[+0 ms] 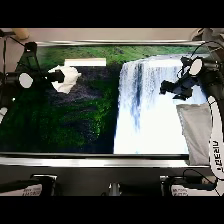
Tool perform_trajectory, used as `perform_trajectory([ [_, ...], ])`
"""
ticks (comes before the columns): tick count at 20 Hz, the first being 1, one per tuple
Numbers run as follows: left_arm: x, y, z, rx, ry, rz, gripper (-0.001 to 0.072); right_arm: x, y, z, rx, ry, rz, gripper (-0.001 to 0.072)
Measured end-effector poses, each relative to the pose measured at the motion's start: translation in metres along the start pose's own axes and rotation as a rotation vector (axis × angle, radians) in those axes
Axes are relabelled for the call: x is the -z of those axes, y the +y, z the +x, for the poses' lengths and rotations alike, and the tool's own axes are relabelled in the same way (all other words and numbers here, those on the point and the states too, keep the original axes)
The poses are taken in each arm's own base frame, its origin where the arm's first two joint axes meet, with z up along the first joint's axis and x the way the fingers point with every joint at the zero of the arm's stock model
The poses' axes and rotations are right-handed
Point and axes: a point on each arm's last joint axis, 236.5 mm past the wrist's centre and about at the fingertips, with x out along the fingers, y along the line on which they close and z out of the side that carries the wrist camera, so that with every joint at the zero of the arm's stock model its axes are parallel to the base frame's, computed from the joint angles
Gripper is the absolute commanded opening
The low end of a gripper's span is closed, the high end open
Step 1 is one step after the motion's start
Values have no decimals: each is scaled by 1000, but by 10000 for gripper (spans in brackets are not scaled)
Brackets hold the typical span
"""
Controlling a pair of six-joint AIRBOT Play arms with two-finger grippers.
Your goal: Fold the shirts.
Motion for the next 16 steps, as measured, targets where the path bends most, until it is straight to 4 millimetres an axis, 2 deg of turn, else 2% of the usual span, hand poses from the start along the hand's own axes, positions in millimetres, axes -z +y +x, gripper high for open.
perform_trajectory([
  [2,5,36,33,-55,73,-122,693,-3,0,1,0,-12,-10,687],
  [4,22,67,68,-88,171,-244,628,-5,1,2,-3,-17,-14,687],
  [6,40,82,98,-88,243,-339,614,-5,2,2,-7,-20,-19,687],
  [8,47,87,121,-72,253,-403,596,-5,3,2,-12,-18,-21,686],
  [9,49,88,130,-63,249,-429,490,-5,3,3,-14,-17,-21,686],
  [10,49,87,137,-53,241,-453,137,-4,3,3,-15,-14,-23,685],
  [11,48,87,142,-45,230,-471,28,-3,3,2,-14,-11,-24,662],
  [13,41,83,144,-22,208,-499,27,-3,4,1,-16,-13,-28,621],
  [14,30,78,138,-3,182,-490,26,-4,4,-3,-18,-19,-37,621],
  [16,-19,56,106,60,61,-410,26,-7,6,-17,-24,-56,-69,621],
])
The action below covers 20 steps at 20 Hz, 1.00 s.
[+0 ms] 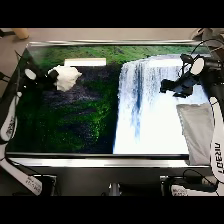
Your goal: Fold the shirts.
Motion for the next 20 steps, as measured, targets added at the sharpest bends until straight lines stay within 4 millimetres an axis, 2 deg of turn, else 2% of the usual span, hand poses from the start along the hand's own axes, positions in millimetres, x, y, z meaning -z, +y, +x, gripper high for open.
perform_trajectory([
  [2,-34,-63,-63,104,-132,141,26,-9,2,-26,0,-78,-32,623],
  [4,-58,-135,-158,219,-296,294,26,-21,3,-64,4,-188,-57,623],
  [5,-62,-172,-214,289,-381,357,26,-25,5,-87,3,-245,-67,623],
  [7,-51,-232,-316,426,-519,455,26,-30,9,-140,-7,-380,-83,625],
  [9,-34,-271,-404,545,-646,522,26,-28,14,-191,-22,-509,-92,627],
  [10,-24,-283,-433,591,-684,545,26,-24,15,-216,-27,-567,-97,627],
  [11,-12,-292,-453,631,-696,563,26,-20,16,-239,-34,-627,-101,627],
  [12,-2,-297,-459,651,-686,577,26,-13,16,-257,-37,-664,-104,628],
  [13,9,-300,-455,659,-655,584,26,-8,17,-271,-40,-693,-106,628],
  [14,20,-300,-441,655,-608,588,26,0,16,-276,-38,-692,-107,629],
  [15,35,-298,-419,643,-541,592,26,8,14,-275,-34,-668,-107,630],
  [17,71,-282,-353,578,-370,602,26,27,9,-249,-19,-541,-103,630],
  [19,113,-251,-282,485,-195,596,26,51,9,-198,-30,-342,-94,632],
  [20,135,-233,-252,442,-116,591,26,66,13,-170,-54,-238,-89,656],
])
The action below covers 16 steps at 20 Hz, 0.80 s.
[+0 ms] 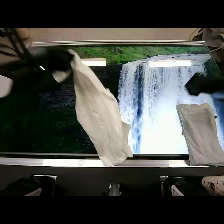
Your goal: Fold the shirts.
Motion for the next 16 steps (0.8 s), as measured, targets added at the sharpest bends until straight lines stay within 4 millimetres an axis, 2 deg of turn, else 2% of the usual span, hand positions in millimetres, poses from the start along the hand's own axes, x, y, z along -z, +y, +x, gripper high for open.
perform_trajectory([
  [2,67,21,25,-36,156,-38,26,52,13,50,-85,218,29,670],
  [3,91,28,31,-50,209,-53,26,81,21,70,-136,322,47,670],
  [6,140,41,35,-78,328,-73,26,163,39,111,-247,564,109,670],
  [8,153,45,33,-89,360,-69,26,201,45,132,-284,638,163,669],
  [10,157,46,30,-94,370,-65,26,225,52,152,-313,671,232,668],
  [16,148,42,16,-88,344,-52,26,244,76,198,-407,695,435,668],
])
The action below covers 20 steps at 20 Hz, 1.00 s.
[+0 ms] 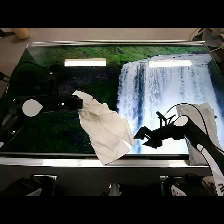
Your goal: Fold the shirts.
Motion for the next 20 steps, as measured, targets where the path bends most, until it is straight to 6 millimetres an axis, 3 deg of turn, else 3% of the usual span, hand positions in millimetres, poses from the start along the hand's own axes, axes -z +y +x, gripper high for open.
perform_trajectory([
  [4,-6,-4,-12,7,-30,7,26,-3,8,27,-35,10,34,664],
  [5,-7,-5,-16,9,-38,9,27,-5,11,32,-43,0,48,623],
  [6,-9,-6,-19,12,-47,11,27,-9,14,36,-44,-21,58,387],
  [7,-11,-7,-22,14,-55,12,27,-16,12,39,-35,-51,68,75],
  [8,-12,-8,-26,16,-64,14,27,-26,8,41,-24,-90,83,19],
  [11,-16,-11,-33,21,-81,18,27,-35,16,40,-35,-123,52,17],
  [13,-25,-13,-43,20,-110,32,26,-42,38,25,-52,-141,-69,16],
  [15,-51,-20,-66,19,-188,61,26,-47,73,-10,-44,-177,-269,16],
  [17,-95,-31,-112,22,-324,90,26,-60,119,-76,0,-322,-497,16],
  [18,-119,-37,-143,25,-409,104,27,-62,145,-122,33,-437,-602,17],
  [20,-166,-54,-226,38,-612,130,26,-52,193,-227,95,-717,-753,17],
])
